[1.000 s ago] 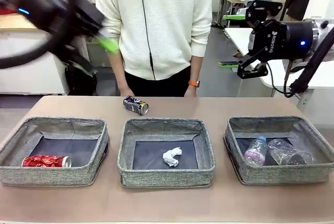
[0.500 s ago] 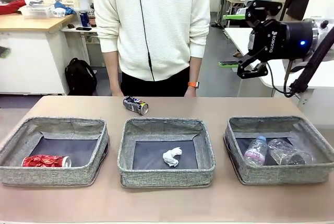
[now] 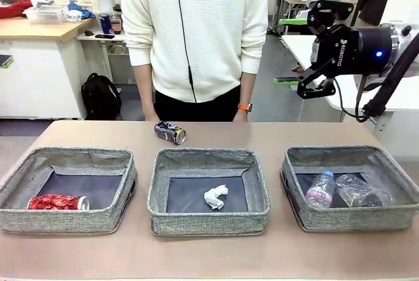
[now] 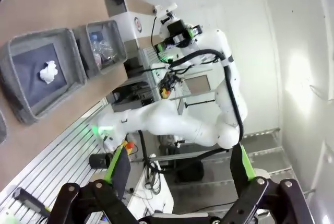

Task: Sort the waste into the appropriate baskets.
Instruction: Place the picked waste into the Fabric basket indicated by the person, then pick up the waste item pointed out by the person.

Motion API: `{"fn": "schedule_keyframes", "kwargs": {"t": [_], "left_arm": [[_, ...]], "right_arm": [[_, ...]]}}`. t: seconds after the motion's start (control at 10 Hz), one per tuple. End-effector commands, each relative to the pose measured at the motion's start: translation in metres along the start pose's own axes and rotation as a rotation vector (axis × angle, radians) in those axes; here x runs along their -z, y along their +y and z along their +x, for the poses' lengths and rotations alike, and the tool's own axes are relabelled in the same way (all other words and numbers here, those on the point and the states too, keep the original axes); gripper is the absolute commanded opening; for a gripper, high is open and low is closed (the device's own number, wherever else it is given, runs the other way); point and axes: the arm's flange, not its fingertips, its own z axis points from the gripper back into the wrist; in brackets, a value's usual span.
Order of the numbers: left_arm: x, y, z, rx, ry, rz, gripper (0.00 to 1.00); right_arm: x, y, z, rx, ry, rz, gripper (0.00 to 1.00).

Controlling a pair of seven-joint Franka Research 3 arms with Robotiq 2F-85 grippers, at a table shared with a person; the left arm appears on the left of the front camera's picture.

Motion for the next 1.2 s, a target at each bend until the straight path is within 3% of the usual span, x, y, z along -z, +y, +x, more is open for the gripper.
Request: {"fn": "schedule_keyframes", "kwargs": {"t": [0.0, 1.1], "left_arm": [[-0.0082, 0.0019, 0.0028, 0.037, 0.019, 0.016, 1.0], [-0.0082, 0.0019, 0.0028, 0.037, 0.019, 0.016, 1.0]], "right_arm": [[0.0029, 0.0022, -0.0001, -0.005, -0.007, 0.019, 1.0], [0.0029, 0.0022, -0.0001, -0.005, -0.007, 0.019, 1.0]]}}
